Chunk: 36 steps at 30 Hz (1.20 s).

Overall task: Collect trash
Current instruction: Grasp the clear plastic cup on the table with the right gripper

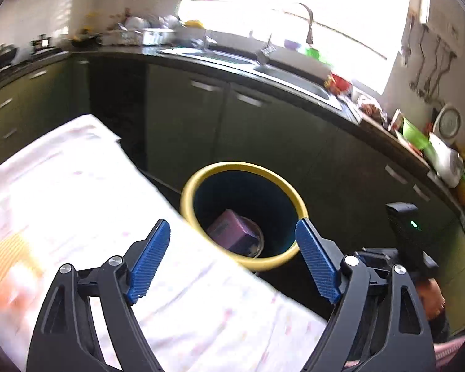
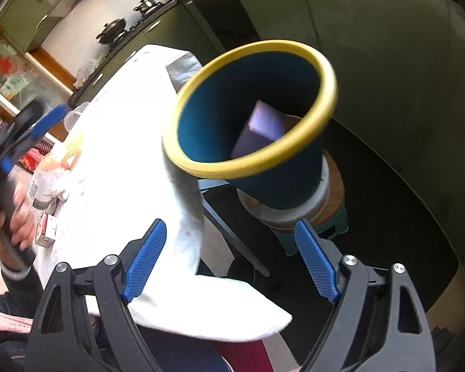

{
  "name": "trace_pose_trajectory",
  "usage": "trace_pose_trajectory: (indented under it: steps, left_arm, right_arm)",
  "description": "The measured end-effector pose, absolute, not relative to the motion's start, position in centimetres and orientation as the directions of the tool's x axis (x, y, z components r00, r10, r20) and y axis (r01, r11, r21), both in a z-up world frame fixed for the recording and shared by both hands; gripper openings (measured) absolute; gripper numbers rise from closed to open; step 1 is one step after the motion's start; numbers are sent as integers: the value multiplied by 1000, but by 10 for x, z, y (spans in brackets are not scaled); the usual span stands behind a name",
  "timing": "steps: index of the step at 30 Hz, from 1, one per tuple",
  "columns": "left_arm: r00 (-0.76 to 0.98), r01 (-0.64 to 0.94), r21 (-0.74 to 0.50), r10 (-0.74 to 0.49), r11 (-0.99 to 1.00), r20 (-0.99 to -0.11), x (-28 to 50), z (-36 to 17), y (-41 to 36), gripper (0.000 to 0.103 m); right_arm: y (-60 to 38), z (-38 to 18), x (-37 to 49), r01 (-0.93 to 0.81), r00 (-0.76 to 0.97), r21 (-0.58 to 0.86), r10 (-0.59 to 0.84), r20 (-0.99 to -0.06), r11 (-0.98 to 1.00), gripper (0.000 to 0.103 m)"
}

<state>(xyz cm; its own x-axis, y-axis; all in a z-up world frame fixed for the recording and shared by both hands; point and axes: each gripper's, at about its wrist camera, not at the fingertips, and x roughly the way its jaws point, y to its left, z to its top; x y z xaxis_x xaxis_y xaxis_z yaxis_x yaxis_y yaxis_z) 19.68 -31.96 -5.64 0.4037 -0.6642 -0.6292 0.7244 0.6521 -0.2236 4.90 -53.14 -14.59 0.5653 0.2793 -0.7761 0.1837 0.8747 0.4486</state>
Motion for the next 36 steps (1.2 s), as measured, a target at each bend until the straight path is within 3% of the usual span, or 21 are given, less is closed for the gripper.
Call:
trace_pose_trajectory:
  steps: [5,16,21,25,31,36]
  left_arm:
    - [499,651,-227,-633,724,-592,167,-44,-230,88]
    - [744,417,-99,-402,903,-534,110,-29,-73,92]
    - [762,373,-86,-358,924,-539,103,-37,-36,92]
    - [761,359,-93,-349,929,-547,102,-49,-22,92]
    - [772,347,-91,-339,934,-538,104,-54,-19,92]
    - [777,335,-87,-327,938,-538,105,-56,-19,92]
  right_arm:
    - [-485,-122,87,64,574,413,305,-760,909,80]
    - [-323,-79,157,-292,513,339,446,-734,894,80]
    - [-283,-64,176,-327,514,324,455,-727,888,80]
    - [-279,-54,200,-299,516,391,493,-701,870,80]
    - [-265,-24,271,-255,597,308,400,-696,917,80]
    - [-235,-41,347,-253,564,157,277,-778,955,56]
